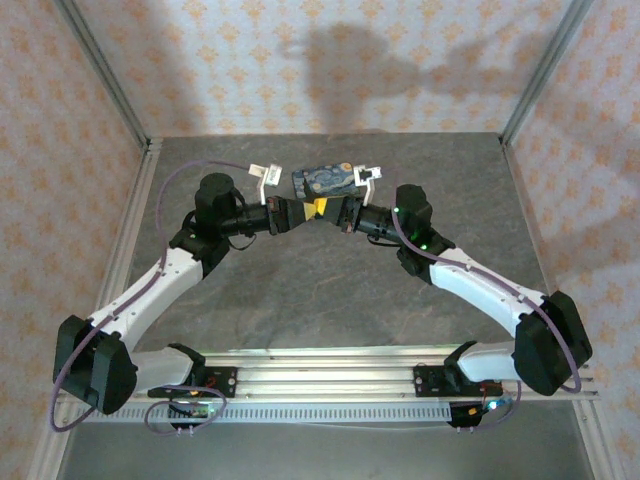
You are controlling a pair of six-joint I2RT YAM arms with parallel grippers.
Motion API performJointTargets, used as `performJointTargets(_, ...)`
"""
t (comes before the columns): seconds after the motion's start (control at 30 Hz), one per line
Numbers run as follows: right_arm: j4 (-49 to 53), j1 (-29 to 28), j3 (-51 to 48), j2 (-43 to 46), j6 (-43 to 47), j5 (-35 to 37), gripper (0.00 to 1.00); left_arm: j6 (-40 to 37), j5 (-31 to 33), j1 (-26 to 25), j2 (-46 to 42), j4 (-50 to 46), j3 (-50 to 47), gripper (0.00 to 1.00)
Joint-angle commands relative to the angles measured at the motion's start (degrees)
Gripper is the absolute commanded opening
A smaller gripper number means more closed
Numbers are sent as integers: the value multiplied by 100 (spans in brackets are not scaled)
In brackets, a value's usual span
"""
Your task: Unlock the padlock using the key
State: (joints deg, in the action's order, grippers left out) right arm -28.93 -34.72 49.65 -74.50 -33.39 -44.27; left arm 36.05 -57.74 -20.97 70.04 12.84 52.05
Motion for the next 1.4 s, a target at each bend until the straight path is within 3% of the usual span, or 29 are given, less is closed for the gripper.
performJointTargets(0.0,-284,-26,-77,111,92,136,0,40,-185,7,-2,338,-39,27)
performJointTargets(0.27,-383,-26,-108,128,58,172,0,-1,-229,5,5,344,-93,21)
performJointTargets(0.77,-473,-35,-148,138,21,197,0,-95,-265,-12,66,219,-127,27)
performJointTargets(1.37,-525,-44,-171,107,51,195,0,-133,-323,-45,149,177,-80,7)
